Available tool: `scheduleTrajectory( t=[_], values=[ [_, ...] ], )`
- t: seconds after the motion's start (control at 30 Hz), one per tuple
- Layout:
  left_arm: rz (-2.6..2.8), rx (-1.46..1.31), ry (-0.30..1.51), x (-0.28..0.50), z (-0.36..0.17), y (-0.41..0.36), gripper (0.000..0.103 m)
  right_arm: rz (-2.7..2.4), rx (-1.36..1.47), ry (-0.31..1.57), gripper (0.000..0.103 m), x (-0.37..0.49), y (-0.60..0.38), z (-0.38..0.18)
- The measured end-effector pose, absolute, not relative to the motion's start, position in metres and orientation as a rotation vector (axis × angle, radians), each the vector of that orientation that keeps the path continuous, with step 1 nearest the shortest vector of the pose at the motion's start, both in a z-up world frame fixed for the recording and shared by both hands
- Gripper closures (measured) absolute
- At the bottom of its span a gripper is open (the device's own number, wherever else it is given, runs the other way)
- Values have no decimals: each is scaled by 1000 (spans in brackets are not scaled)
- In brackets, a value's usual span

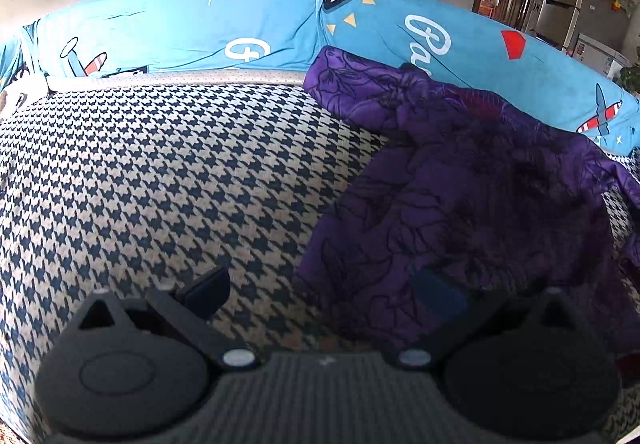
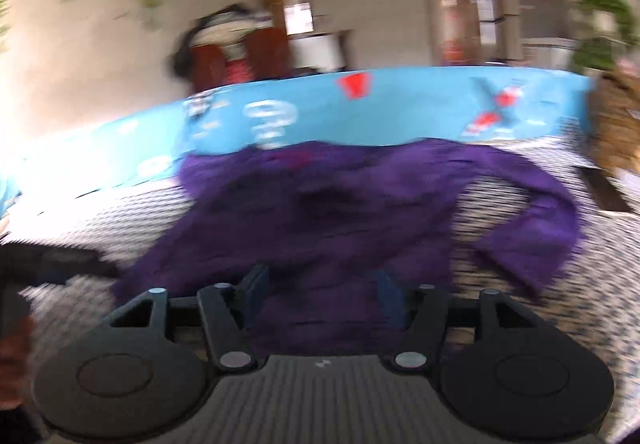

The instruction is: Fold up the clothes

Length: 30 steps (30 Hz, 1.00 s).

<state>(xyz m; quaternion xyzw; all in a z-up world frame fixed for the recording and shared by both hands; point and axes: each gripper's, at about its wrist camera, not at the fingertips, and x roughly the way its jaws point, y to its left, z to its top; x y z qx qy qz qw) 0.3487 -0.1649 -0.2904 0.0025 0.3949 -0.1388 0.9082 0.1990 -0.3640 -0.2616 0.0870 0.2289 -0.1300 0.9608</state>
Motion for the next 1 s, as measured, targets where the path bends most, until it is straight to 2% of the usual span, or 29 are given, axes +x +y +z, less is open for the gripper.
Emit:
scheduleTrajectory(
  t=[0.07,0.43,0.53,0.6,0.7,1.0],
  values=[
    [-286,6,818,347,-292,-165,0,-344,203,481,33,195,-377,-264],
    [-274,20,833,345,-297,-166,0,-351,545,625,35,191,-424,-299],
    [-271,23,837,345,-299,-166,0,-352,567,631,58,195,-425,-310],
    [-269,23,840,345,-299,-166,0,-364,536,634,83,198,-423,-312],
    [-264,25,840,345,-300,-166,0,-356,518,624,91,198,-422,-310],
    [-223,-7,836,349,-296,-155,0,-642,311,418,93,160,-428,-256]
  ],
)
